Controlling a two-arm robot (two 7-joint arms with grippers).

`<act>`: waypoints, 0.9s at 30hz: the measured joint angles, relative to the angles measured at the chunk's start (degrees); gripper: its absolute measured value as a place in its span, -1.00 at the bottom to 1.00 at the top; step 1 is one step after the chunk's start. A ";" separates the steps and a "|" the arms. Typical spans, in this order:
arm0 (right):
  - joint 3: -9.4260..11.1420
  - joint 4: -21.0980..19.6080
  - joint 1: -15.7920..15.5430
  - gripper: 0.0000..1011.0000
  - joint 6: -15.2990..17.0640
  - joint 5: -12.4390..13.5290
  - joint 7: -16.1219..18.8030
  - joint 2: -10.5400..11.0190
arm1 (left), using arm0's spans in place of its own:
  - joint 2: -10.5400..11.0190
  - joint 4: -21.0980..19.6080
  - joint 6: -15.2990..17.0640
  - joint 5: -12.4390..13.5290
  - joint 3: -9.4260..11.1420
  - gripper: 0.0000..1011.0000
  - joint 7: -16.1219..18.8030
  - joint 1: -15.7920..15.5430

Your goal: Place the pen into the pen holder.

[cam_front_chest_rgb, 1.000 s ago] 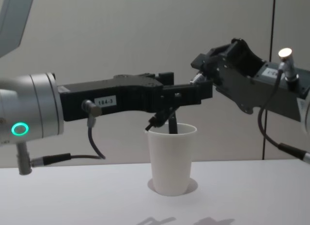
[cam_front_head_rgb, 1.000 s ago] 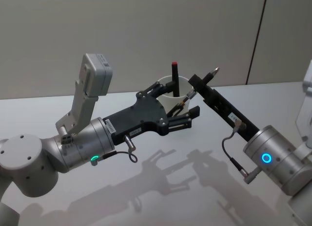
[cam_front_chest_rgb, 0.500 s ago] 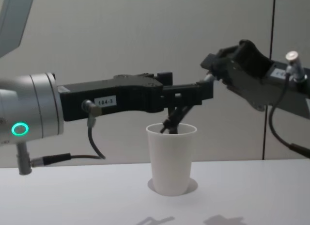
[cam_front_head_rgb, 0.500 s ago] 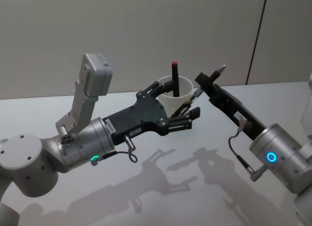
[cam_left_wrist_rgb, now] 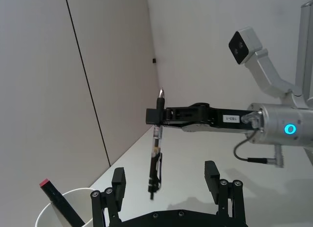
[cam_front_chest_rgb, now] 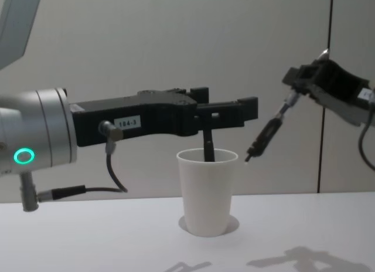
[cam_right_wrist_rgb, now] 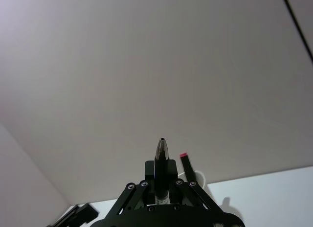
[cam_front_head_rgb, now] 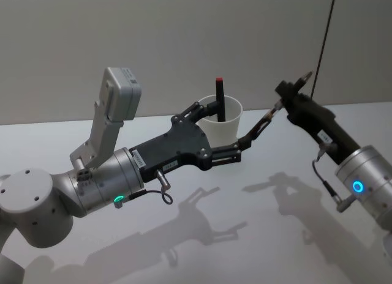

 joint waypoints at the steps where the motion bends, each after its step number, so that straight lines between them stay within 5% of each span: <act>1: 0.00 0.00 0.00 -0.74 0.00 0.00 0.00 0.00 | 0.00 0.00 0.00 0.00 0.00 0.98 0.00 0.00; 12: 1.48 8.46 5.88 -0.74 -6.62 -5.37 4.24 -0.89 | 0.00 0.00 0.00 0.00 0.00 0.98 0.00 0.00; 27: 2.52 21.07 14.56 -0.74 -11.40 -6.51 12.85 -3.41 | 0.00 0.00 0.00 0.00 0.00 0.98 0.00 0.00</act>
